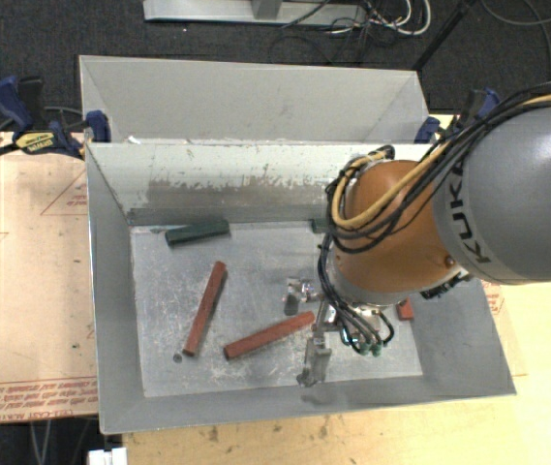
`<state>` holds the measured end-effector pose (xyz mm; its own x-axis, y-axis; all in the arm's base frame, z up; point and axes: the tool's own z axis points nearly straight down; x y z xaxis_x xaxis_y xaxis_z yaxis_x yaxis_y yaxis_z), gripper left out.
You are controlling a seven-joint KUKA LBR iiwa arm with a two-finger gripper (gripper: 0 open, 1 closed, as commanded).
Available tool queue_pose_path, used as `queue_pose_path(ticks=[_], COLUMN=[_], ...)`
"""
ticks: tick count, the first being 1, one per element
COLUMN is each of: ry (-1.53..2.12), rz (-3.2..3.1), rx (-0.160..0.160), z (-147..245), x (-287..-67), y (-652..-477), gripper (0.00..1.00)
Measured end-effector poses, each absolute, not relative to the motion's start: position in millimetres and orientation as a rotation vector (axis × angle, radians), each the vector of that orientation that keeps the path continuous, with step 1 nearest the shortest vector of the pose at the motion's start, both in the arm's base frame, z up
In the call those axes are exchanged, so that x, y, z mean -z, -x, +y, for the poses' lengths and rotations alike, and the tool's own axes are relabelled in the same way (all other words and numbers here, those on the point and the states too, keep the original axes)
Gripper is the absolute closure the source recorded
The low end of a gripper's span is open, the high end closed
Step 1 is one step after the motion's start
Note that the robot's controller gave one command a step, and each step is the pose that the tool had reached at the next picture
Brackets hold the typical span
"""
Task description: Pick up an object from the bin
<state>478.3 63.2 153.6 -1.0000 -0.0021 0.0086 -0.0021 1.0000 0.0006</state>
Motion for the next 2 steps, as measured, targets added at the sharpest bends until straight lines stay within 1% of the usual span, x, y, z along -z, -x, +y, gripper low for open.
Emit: queue_pose_path(ticks=[1, 2], ry=[0.142, 0.144], rz=[-3.139, -3.144], rx=[0.003, 0.004], z=[85.2, 86.0], x=[-66.4, -67.2], y=[-493.7, -495.5], gripper=[0.0, 0.0])
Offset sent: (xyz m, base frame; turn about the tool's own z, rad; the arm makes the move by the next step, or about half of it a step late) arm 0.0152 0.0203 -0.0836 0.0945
